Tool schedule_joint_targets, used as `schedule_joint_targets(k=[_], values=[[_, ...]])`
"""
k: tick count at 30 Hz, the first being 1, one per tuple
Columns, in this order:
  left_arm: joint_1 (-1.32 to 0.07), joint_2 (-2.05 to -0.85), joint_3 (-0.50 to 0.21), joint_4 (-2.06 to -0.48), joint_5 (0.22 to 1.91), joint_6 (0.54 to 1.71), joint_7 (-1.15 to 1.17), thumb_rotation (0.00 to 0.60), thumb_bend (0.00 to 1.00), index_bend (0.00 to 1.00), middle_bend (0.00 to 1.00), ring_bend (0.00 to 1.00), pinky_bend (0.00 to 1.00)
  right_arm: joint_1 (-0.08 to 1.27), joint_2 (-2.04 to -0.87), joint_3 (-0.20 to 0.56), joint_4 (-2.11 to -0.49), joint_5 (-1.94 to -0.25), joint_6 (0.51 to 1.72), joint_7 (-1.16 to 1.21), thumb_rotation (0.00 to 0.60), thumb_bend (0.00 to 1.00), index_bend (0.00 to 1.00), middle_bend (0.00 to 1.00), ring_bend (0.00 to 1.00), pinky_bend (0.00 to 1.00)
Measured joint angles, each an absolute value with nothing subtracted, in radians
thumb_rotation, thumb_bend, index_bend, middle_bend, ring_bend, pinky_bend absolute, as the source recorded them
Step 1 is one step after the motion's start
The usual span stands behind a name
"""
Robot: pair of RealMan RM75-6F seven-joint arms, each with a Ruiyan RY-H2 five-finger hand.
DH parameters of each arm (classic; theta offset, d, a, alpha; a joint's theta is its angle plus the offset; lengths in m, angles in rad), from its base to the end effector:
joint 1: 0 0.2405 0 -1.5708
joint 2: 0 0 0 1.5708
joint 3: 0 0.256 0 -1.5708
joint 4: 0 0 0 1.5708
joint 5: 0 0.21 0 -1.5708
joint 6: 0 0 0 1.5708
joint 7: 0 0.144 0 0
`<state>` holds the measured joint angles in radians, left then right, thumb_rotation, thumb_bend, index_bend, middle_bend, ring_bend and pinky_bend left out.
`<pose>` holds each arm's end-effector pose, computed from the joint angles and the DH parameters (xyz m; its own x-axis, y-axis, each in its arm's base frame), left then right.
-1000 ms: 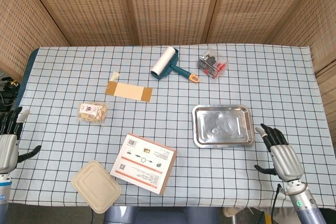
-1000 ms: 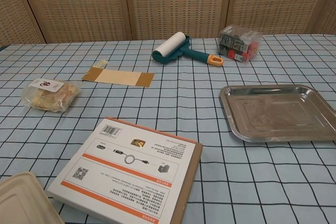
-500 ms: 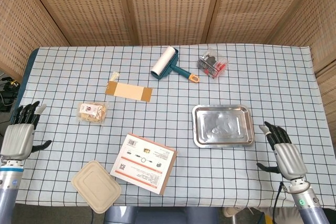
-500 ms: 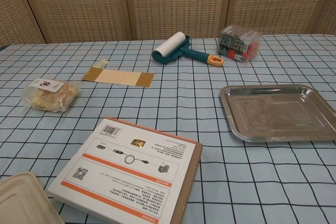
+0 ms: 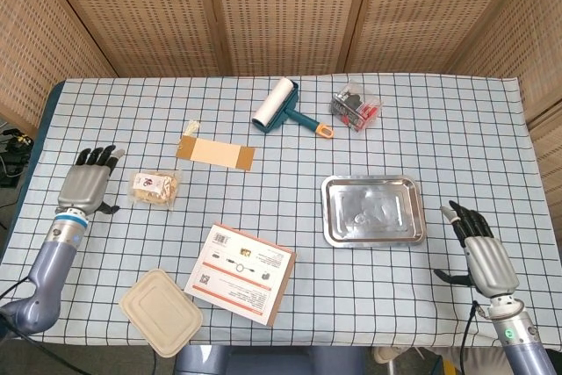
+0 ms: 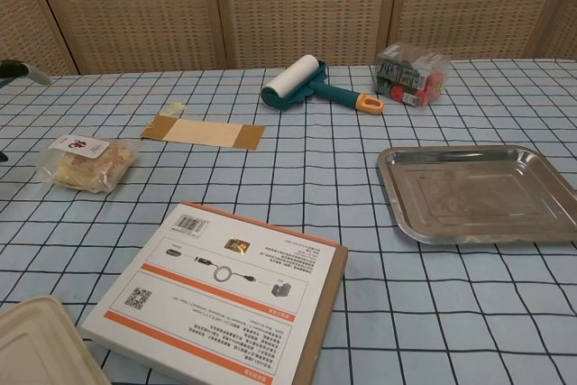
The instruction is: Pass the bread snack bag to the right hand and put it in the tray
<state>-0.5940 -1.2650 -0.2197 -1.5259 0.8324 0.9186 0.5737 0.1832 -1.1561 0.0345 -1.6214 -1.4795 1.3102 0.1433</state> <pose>-0.2585 0.3515 0.0891 0.5962 0.2969 0.7459 0.7864 -0.0289 -0.6171 -0.2998 -0.2051 0.1218 0.2238 -0.1702 0.9597 -0.9744 -0.0582 0.2169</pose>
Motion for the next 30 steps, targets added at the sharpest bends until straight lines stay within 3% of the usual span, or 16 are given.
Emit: schedule_joint_targets(k=[4, 11, 13, 15, 18, 30], values=[[-0.676, -1.343, -0.213, -1.417, 0.743, 0.877, 0.657, 0.6, 0.05, 0.05, 0.0, 0.0, 0.02, 0.187, -1.157, 0.04, -1.614, -1.466, 1.3, 0.148, 0.6, 0.11, 0.04, 0.0, 0.0, 0.0], [-0.767, -1.463, -0.183, -1.272, 0.623, 0.829, 0.737, 0.6, 0.06, 0.24, 0.01, 0.05, 0.12, 0.188, -1.156, 0.047, -1.606, -1.456, 1.297, 0.159, 0.6, 0.11, 0.04, 0.0, 0.0, 0.0], [-0.783, -1.495, -0.175, -1.236, 0.611, 0.826, 0.748, 0.6, 0.1, 0.33, 0.09, 0.13, 0.2, 0.188, -1.155, 0.049, -1.604, -1.453, 1.297, 0.166, 0.6, 0.11, 0.04, 0.0, 0.0, 0.0], [-0.791, -1.522, -0.17, -1.207, 0.61, 0.831, 0.749, 0.6, 0.24, 0.46, 0.22, 0.25, 0.3, 0.188, -1.153, 0.05, -1.603, -1.453, 1.297, 0.173, 0.6, 0.11, 0.04, 0.0, 0.0, 0.0], [-0.8, -1.558, -0.163, -1.174, 0.623, 0.842, 0.737, 0.6, 0.36, 0.58, 0.33, 0.35, 0.38, 0.188, -1.151, 0.051, -1.601, -1.455, 1.299, 0.181, 0.6, 0.11, 0.04, 0.0, 0.0, 0.0], [-0.803, -1.57, -0.2, -1.255, 0.782, 0.935, 0.6, 0.6, 0.39, 0.61, 0.36, 0.38, 0.4, 0.187, -1.145, 0.057, -1.602, -1.452, 1.303, 0.197, 0.6, 0.11, 0.04, 0.0, 0.0, 0.0]])
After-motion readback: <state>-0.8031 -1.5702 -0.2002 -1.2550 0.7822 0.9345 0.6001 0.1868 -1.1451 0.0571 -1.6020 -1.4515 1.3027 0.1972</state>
